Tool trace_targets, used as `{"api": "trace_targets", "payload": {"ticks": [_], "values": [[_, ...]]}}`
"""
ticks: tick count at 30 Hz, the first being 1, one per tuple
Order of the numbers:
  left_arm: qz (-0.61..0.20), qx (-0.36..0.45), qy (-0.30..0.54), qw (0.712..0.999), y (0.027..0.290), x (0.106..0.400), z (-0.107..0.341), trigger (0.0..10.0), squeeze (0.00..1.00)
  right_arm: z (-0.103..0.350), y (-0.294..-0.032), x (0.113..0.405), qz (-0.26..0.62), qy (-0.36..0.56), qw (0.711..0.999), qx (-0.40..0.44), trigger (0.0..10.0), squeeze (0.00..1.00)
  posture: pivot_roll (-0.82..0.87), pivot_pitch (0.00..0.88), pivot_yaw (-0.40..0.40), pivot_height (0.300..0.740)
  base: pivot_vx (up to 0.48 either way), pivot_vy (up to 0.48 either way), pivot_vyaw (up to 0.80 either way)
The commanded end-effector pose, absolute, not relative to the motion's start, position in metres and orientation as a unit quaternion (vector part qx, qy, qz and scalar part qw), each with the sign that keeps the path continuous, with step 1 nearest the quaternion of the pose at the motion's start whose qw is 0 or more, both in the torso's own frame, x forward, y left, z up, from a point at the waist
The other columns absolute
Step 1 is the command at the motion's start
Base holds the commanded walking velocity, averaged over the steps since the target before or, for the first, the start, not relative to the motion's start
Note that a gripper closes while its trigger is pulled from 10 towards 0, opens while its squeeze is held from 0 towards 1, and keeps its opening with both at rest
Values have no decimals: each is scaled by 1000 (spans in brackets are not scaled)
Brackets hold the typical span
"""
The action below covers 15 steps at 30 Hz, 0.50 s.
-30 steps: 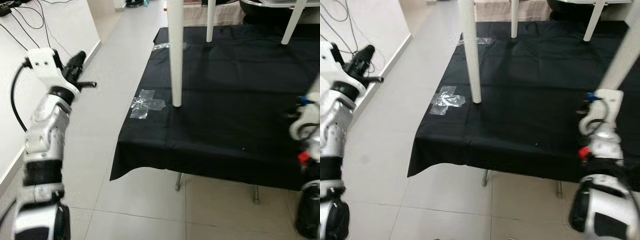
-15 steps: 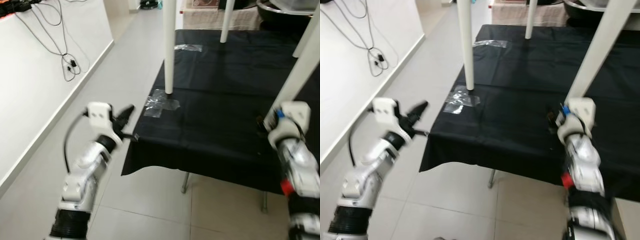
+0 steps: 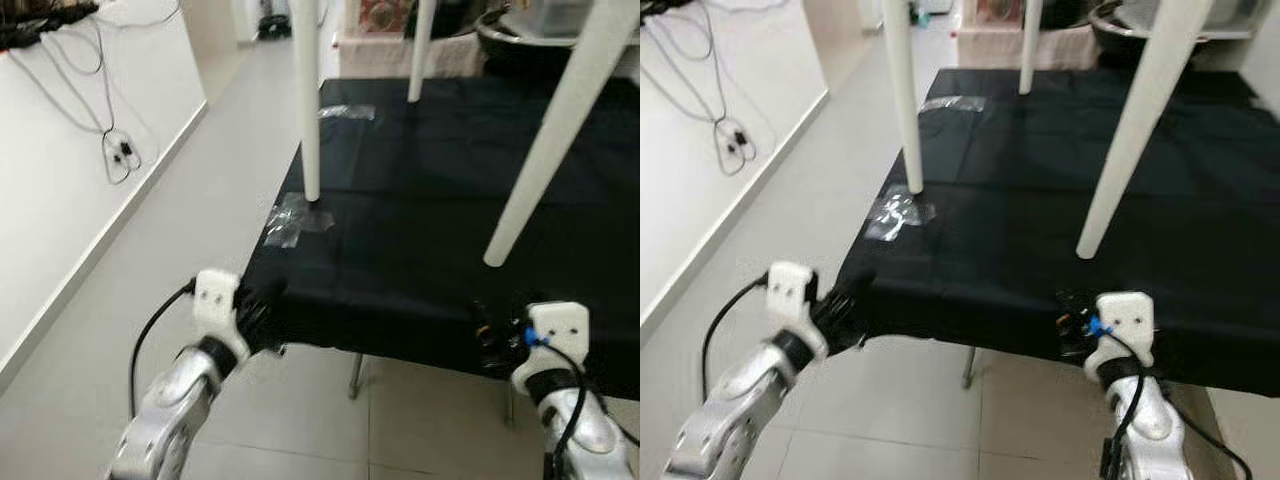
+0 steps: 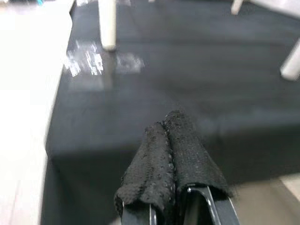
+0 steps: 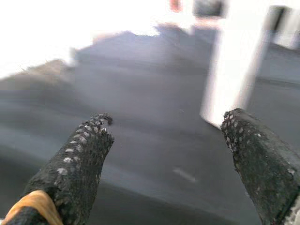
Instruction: Building children table
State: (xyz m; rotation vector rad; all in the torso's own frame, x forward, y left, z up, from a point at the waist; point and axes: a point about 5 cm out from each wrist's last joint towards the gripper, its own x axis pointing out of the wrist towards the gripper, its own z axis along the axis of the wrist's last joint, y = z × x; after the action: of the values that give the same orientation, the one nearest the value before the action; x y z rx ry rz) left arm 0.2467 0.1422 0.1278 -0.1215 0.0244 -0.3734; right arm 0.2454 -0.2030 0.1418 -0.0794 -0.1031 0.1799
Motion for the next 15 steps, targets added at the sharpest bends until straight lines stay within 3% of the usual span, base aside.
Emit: {"api": "trace_targets", "payload": {"ticks": [1,4,8,15], "values": [[-181,-51,20,982,143,243,127,10000,0,150,-182,249,136,-69,988,-10,10000,0,-94,48,67,740,0,0,0],[-152,-38,15,988,141,231,120,10000,0,150,-142,259,205,-66,976,32,10000,0,-50,21,33,740,0,0,0],[-122,-21,2,992,144,231,120,10000,0,137,-120,259,259,-43,965,21,10000,0,-40,7,28,740,0,0,0],[-47,5,13,999,156,231,115,10000,0,128,-130,273,240,-22,970,16,10000,0,-28,0,31,740,0,0,0]]}}
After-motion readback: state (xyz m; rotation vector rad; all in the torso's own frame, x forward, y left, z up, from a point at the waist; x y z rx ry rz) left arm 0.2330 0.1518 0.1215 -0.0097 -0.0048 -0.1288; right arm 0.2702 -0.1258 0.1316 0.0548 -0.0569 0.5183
